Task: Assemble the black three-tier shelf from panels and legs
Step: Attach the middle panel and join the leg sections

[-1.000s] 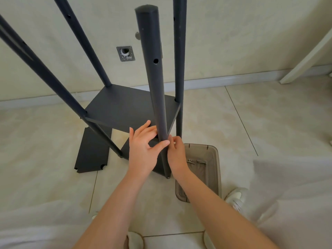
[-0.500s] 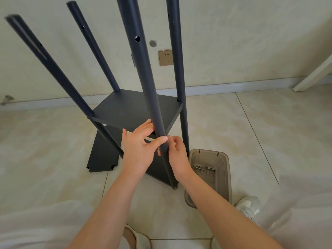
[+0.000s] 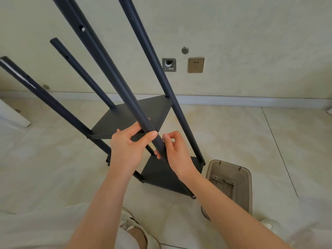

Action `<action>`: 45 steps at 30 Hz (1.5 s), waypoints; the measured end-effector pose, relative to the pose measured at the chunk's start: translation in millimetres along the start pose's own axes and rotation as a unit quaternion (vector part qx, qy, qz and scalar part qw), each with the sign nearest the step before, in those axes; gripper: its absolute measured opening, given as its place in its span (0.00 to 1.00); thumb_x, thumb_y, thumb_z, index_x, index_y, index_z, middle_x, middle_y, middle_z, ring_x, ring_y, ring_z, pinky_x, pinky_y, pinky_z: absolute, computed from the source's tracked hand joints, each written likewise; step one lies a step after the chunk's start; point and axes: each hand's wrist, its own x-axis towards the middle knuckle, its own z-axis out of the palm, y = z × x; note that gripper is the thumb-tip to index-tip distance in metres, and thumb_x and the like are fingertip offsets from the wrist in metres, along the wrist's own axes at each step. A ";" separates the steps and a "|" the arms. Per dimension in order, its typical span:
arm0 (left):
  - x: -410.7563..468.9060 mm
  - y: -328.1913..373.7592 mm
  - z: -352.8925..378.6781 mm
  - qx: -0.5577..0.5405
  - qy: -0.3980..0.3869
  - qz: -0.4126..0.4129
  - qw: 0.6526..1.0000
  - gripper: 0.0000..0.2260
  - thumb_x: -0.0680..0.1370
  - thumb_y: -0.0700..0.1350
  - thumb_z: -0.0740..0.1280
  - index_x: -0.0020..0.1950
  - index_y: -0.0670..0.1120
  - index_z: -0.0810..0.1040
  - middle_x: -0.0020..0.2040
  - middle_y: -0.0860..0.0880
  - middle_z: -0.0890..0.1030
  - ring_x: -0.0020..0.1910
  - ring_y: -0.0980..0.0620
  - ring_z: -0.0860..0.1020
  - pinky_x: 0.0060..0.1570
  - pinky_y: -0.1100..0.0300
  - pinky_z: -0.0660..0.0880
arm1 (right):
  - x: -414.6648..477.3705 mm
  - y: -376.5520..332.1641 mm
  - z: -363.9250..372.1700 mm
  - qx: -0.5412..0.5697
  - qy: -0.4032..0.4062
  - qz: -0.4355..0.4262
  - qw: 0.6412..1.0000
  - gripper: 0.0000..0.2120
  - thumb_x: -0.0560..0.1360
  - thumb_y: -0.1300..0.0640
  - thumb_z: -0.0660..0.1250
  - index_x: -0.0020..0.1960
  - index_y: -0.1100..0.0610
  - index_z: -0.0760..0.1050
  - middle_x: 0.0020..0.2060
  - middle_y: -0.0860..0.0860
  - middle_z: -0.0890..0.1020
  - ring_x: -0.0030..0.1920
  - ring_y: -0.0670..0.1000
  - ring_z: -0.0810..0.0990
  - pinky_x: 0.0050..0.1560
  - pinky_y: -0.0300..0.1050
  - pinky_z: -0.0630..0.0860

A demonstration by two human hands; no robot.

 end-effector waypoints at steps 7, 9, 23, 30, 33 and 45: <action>-2.3 -12.6 -14.4 -0.092 0.006 0.006 0.996 0.20 0.74 0.45 0.76 0.41 0.73 0.82 0.43 0.64 0.85 0.50 0.66 0.81 0.53 0.69 0.76 | -8.6 -21.8 1.5 -0.020 -0.026 -0.051 0.998 0.05 0.84 0.51 0.54 0.53 0.52 0.63 0.32 0.53 0.79 0.24 0.43 0.76 0.29 0.32 0.73; -2.0 -14.3 -16.4 -0.113 0.012 -0.007 0.993 0.15 0.74 0.45 0.76 0.43 0.68 0.83 0.44 0.62 0.86 0.50 0.65 0.82 0.44 0.77 0.74 | -9.7 -27.6 1.6 -0.027 -0.020 -0.053 0.998 0.04 0.84 0.50 0.55 0.51 0.49 0.64 0.34 0.53 0.80 0.24 0.43 0.77 0.27 0.32 0.72; -23.3 -40.1 -4.1 -0.209 0.047 -0.123 0.969 0.08 0.74 0.45 0.76 0.48 0.59 0.85 0.44 0.59 0.86 0.49 0.66 0.82 0.49 0.67 0.71 | -14.8 -31.9 -14.0 -0.204 -0.038 -0.065 0.976 0.05 0.83 0.48 0.56 0.54 0.48 0.62 0.35 0.51 0.80 0.32 0.49 0.81 0.30 0.34 0.76; -40.6 -64.5 19.1 -0.252 0.060 -0.175 0.950 0.09 0.75 0.45 0.75 0.52 0.57 0.84 0.46 0.61 0.86 0.49 0.69 0.81 0.40 0.77 0.74 | -16.4 -20.4 -25.1 -0.296 -0.049 -0.053 0.952 0.06 0.83 0.47 0.55 0.56 0.47 0.61 0.34 0.49 0.80 0.32 0.49 0.81 0.35 0.36 0.79; -47.1 -76.6 30.6 -0.245 0.051 -0.218 0.943 0.08 0.75 0.47 0.75 0.51 0.59 0.84 0.45 0.63 0.86 0.47 0.71 0.80 0.45 0.70 0.71 | -18.3 -11.1 -31.2 -0.328 -0.048 -0.043 0.943 0.06 0.83 0.46 0.55 0.56 0.47 0.61 0.35 0.50 0.80 0.33 0.48 0.81 0.36 0.38 0.80; -73.4 -110.9 57.7 -0.286 0.024 -0.312 0.906 0.07 0.76 0.46 0.74 0.53 0.55 0.84 0.49 0.57 0.87 0.54 0.59 0.83 0.60 0.60 0.73 | -20.2 40.4 -39.0 -0.439 -0.045 -0.072 0.894 0.08 0.82 0.45 0.55 0.53 0.42 0.54 0.31 0.44 0.76 0.29 0.45 0.78 0.30 0.32 0.74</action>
